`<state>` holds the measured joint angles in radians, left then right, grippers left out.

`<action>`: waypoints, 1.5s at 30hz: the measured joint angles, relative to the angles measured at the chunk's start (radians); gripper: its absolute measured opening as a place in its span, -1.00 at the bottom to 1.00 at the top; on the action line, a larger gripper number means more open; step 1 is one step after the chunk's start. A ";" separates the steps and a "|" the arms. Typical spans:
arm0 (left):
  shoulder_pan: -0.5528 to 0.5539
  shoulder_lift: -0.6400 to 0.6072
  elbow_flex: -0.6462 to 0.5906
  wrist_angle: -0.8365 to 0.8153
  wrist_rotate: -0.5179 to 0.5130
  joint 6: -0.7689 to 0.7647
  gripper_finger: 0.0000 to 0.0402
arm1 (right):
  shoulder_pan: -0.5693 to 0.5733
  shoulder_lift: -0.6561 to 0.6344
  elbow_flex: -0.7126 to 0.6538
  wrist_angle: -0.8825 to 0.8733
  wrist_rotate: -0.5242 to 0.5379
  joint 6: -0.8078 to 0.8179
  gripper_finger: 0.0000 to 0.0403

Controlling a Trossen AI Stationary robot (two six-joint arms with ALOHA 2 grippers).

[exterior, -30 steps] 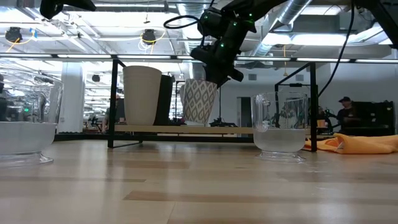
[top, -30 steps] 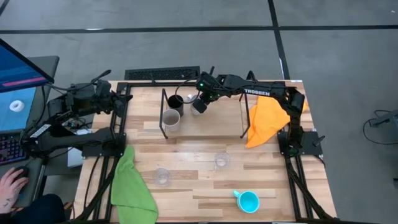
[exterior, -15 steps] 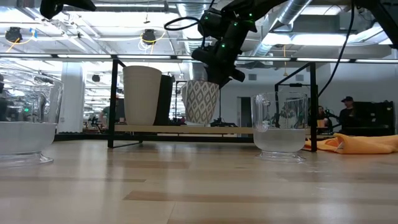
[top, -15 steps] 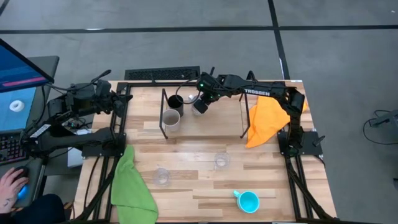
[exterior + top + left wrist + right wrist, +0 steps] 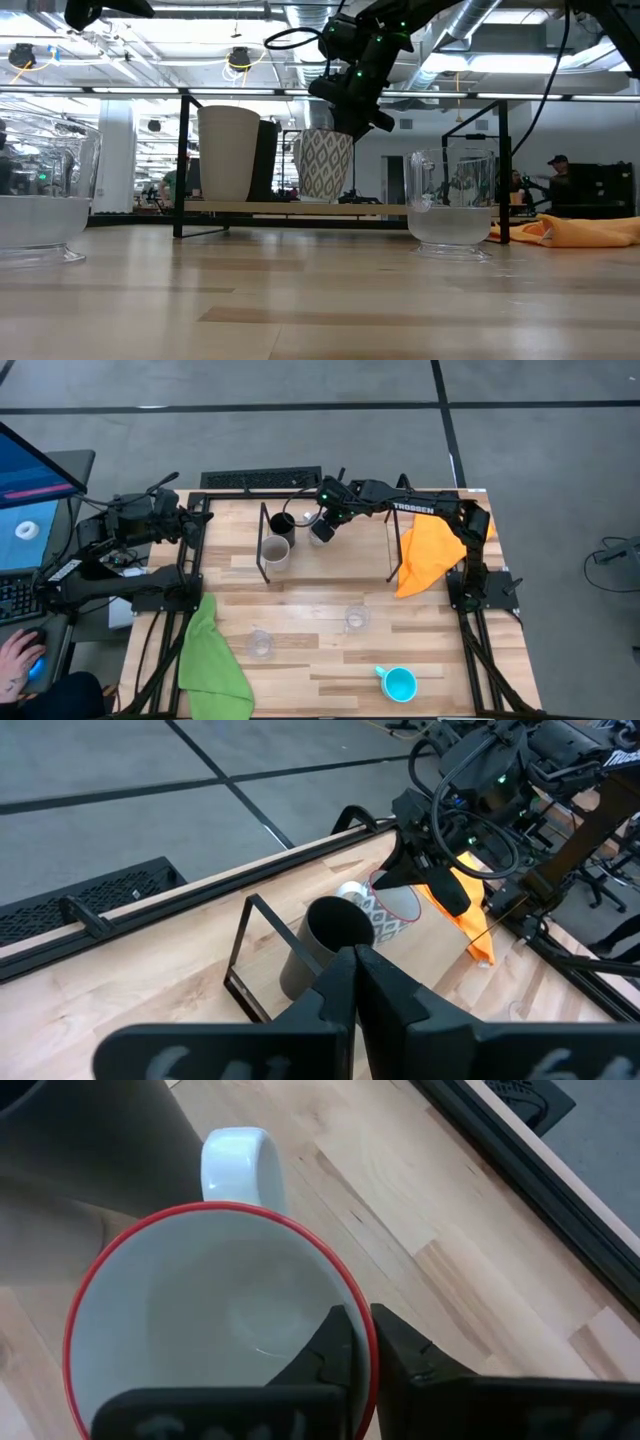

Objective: Stack small to large cups/mugs on shelf
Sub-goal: Put the gray mug on the shelf

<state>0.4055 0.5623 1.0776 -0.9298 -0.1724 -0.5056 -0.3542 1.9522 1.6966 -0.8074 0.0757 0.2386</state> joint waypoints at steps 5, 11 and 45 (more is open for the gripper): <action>0.000 0.000 0.000 0.000 0.000 0.000 -1.00 | 0.000 0.000 0.000 0.000 0.000 0.000 -0.84; 0.000 0.000 0.000 0.000 0.000 0.008 -1.00 | 0.000 0.000 0.000 0.000 0.004 0.006 -0.83; 0.000 0.000 0.000 0.000 0.000 0.014 -1.00 | -0.002 0.000 0.000 0.005 0.003 0.016 -0.82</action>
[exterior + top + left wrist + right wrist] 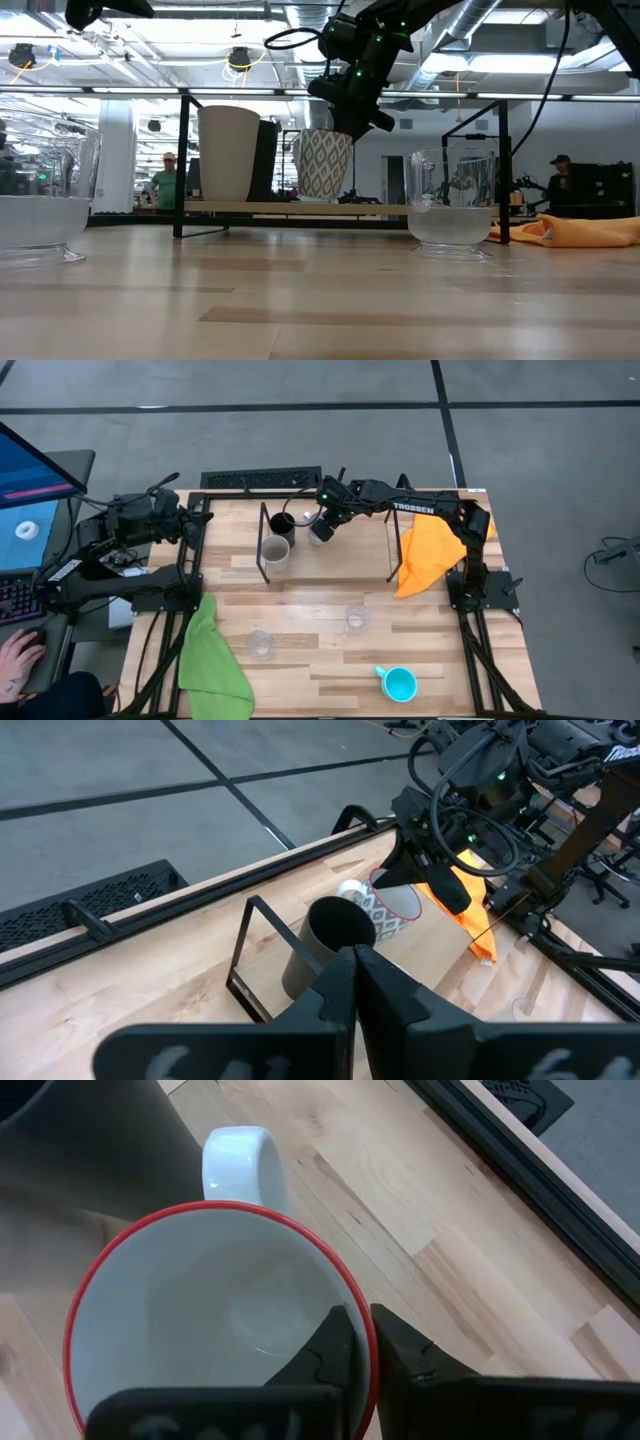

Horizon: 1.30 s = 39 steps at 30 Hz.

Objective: Stack small to large cups/mugs on shelf
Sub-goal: Put the gray mug on the shelf

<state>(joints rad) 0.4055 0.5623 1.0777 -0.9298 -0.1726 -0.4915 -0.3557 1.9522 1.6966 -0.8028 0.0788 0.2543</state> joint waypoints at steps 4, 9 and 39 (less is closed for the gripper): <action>0.000 0.000 0.000 0.000 0.000 0.000 -1.00 | 0.000 0.000 0.000 0.000 0.000 0.000 -0.83; 0.000 0.000 0.000 0.000 0.000 -0.001 -1.00 | 0.002 0.000 0.000 0.004 0.000 0.000 -0.83; 0.000 0.000 0.000 0.000 -0.026 -0.007 -1.00 | 0.000 0.000 0.000 0.027 0.000 0.000 -0.83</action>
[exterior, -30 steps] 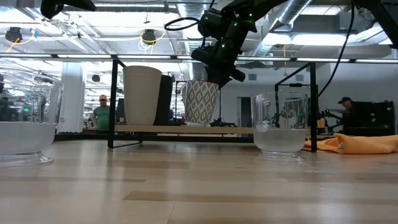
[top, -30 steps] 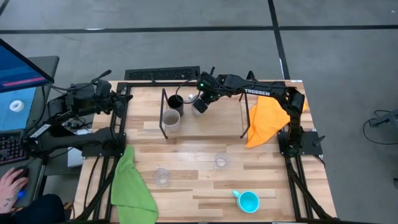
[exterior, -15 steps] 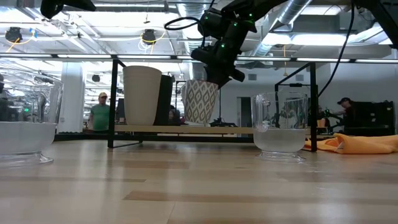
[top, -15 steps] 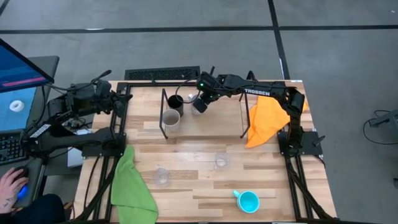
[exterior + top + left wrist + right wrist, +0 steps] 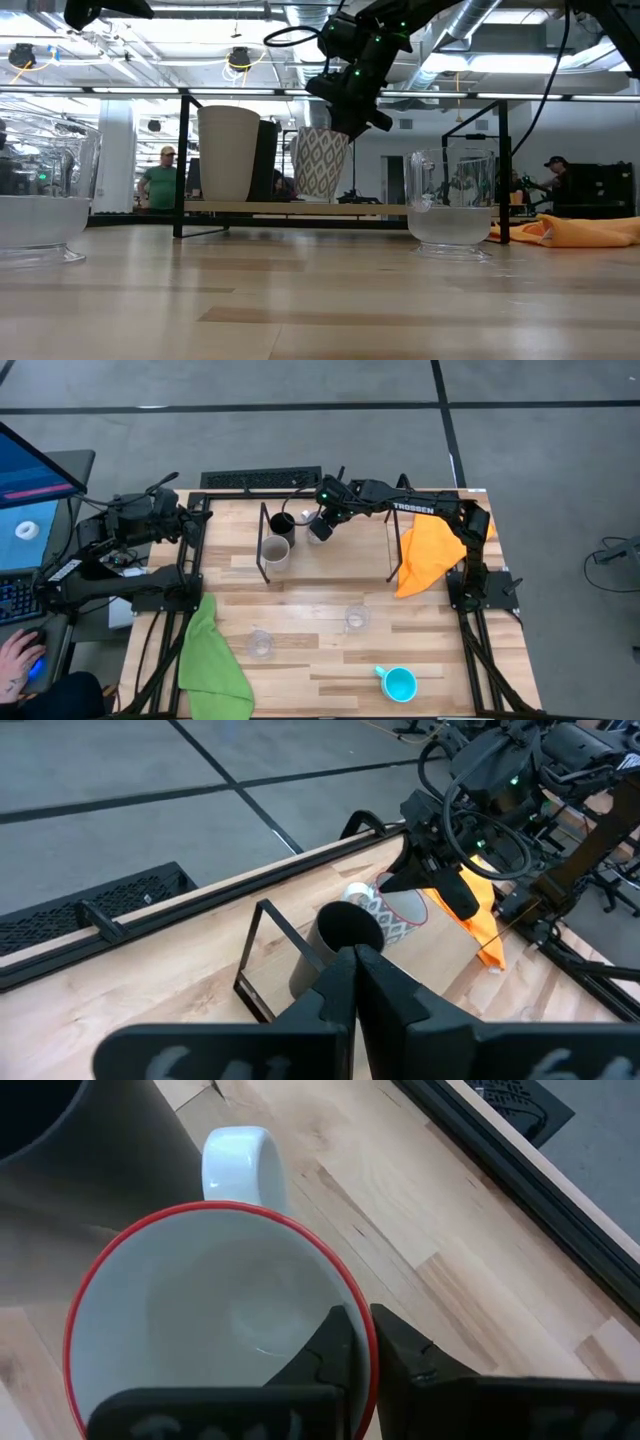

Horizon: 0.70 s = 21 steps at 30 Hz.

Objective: Stack small to large cups/mugs on shelf
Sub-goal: Put the gray mug on the shelf

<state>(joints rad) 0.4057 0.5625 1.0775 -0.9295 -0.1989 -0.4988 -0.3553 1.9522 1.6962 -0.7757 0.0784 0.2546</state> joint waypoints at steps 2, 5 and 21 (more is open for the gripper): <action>0.000 0.000 0.000 0.000 0.000 -0.002 -1.00 | 0.000 0.000 0.000 0.000 0.000 0.000 -0.83; 0.000 0.000 0.000 0.000 0.000 -0.011 -1.00 | 0.000 0.000 0.000 0.000 0.000 0.000 -0.83; 0.000 0.000 0.000 0.000 -0.012 -0.005 -1.00 | 0.006 0.000 0.000 -0.002 -0.003 0.000 -0.84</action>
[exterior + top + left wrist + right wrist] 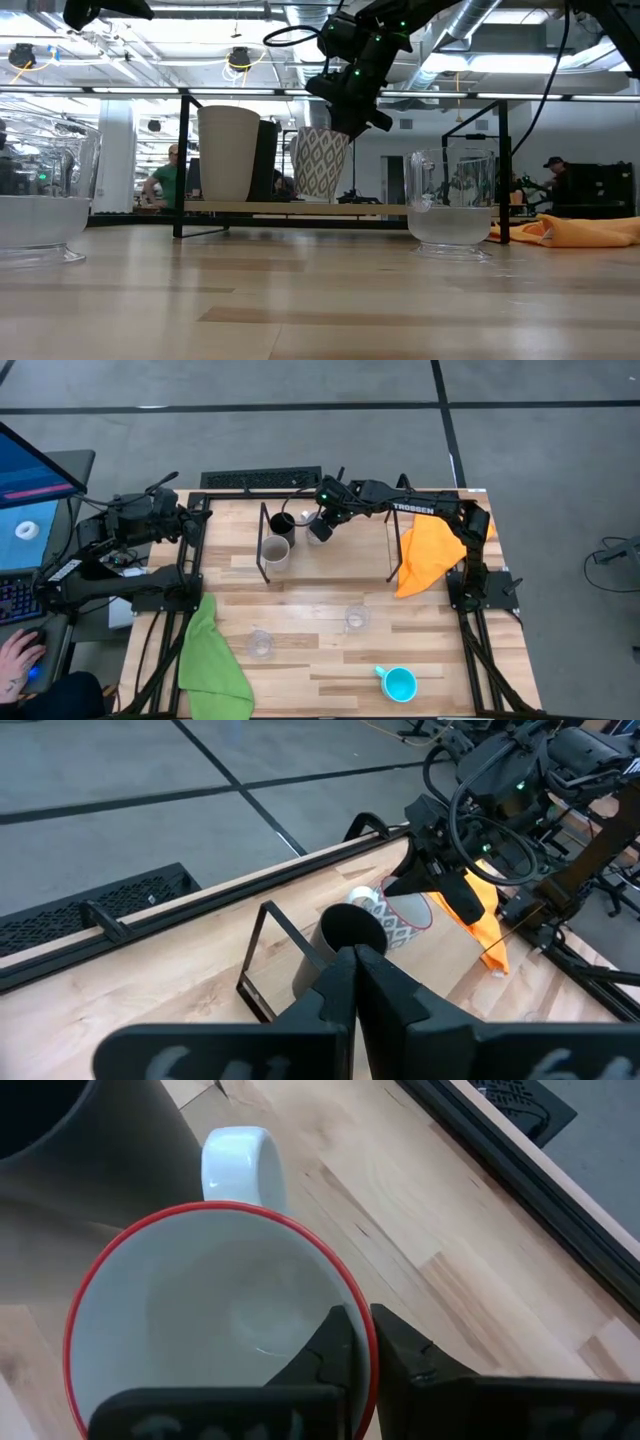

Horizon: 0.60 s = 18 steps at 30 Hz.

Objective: Stack small to large cups/mugs on shelf
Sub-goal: Put the gray mug on the shelf

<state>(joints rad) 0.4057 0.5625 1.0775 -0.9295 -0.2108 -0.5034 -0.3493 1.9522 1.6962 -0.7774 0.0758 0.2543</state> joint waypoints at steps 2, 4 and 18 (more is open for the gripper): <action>0.000 0.000 0.000 0.000 0.000 0.000 -1.00 | 0.000 0.000 0.000 0.003 0.001 0.000 -0.83; 0.000 0.000 0.000 0.000 0.000 0.000 -1.00 | -0.002 0.000 0.000 0.004 0.001 0.000 -0.83; 0.000 0.000 0.000 0.000 0.000 -0.001 -1.00 | -0.002 0.000 0.000 0.004 0.003 0.000 -0.84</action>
<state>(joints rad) 0.4057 0.5623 1.0777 -0.9295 -0.2104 -0.5045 -0.3512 1.9522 1.6962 -0.7731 0.0792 0.2539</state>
